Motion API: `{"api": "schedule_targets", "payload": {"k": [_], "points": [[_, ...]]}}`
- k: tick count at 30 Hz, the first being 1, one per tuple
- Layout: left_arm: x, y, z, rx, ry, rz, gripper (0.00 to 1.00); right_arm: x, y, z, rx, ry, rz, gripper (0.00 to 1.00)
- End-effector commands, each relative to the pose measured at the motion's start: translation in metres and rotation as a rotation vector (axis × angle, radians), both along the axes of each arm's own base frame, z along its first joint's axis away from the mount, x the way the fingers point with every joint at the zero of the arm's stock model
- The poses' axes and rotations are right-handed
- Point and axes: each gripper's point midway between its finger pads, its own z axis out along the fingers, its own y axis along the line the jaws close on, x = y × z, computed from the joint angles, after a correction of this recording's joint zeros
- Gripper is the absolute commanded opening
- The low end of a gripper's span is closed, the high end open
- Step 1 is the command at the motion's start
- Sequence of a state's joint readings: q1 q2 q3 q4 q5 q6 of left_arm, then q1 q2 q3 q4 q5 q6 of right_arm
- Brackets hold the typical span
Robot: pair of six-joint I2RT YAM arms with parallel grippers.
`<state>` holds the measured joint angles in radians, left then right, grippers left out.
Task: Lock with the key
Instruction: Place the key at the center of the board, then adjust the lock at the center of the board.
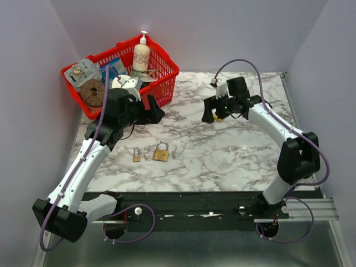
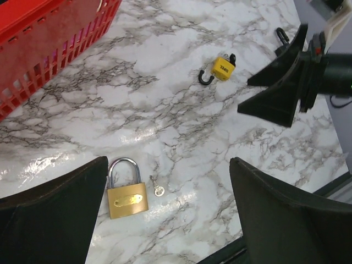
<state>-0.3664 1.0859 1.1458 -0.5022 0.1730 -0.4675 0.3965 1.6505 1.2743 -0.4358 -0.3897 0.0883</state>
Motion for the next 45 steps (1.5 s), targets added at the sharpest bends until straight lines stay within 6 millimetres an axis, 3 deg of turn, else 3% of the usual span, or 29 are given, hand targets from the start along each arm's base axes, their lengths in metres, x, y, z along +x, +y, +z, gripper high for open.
{"api": "schedule_targets", "payload": {"k": [1, 2, 3, 6, 8, 9, 10, 13, 14, 22, 29, 45], "points": [[-0.006, -0.022, 0.017, -0.008, -0.085, -0.195, 0.99, 0.017, -0.038, -0.007, -0.253, -0.152, 0.364, 0.96], [-0.008, -0.024, 0.020, -0.006, -0.107, -0.220, 0.99, 0.020, -0.043, -0.003, -0.283, -0.157, 0.418, 0.95], [-0.008, -0.026, 0.024, -0.009, -0.133, -0.237, 0.99, 0.030, -0.054, -0.014, -0.338, -0.188, 0.485, 0.95], [-0.007, -0.029, 0.028, -0.019, -0.148, -0.251, 0.99, 0.056, -0.072, -0.021, -0.441, -0.219, 0.518, 0.95], [-0.006, -0.029, 0.027, -0.021, -0.141, -0.244, 0.99, 0.067, -0.079, -0.042, -0.478, -0.164, 0.528, 0.93], [-0.006, -0.029, 0.026, -0.018, -0.133, -0.243, 0.99, 0.080, -0.077, -0.038, -0.488, -0.185, 0.528, 0.91], [-0.005, -0.029, 0.024, -0.016, -0.129, -0.242, 0.99, 0.084, -0.077, -0.052, -0.490, -0.154, 0.535, 0.90], [-0.005, -0.027, 0.023, -0.012, -0.127, -0.233, 0.99, 0.100, -0.073, -0.055, -0.494, -0.166, 0.527, 0.87], [-0.005, -0.027, 0.023, -0.010, -0.127, -0.234, 0.99, 0.102, -0.073, -0.064, -0.493, -0.148, 0.527, 0.85], [-0.004, -0.021, 0.019, 0.002, -0.118, -0.218, 0.99, 0.103, -0.073, -0.094, -0.494, -0.110, 0.564, 0.79], [-0.001, -0.021, 0.013, -0.002, -0.097, -0.211, 0.99, 0.099, -0.078, -0.103, -0.513, -0.090, 0.561, 0.66], [0.006, -0.022, 0.013, -0.013, -0.088, -0.194, 0.99, 0.091, -0.091, -0.117, -0.610, -0.014, 0.534, 0.53]]}}
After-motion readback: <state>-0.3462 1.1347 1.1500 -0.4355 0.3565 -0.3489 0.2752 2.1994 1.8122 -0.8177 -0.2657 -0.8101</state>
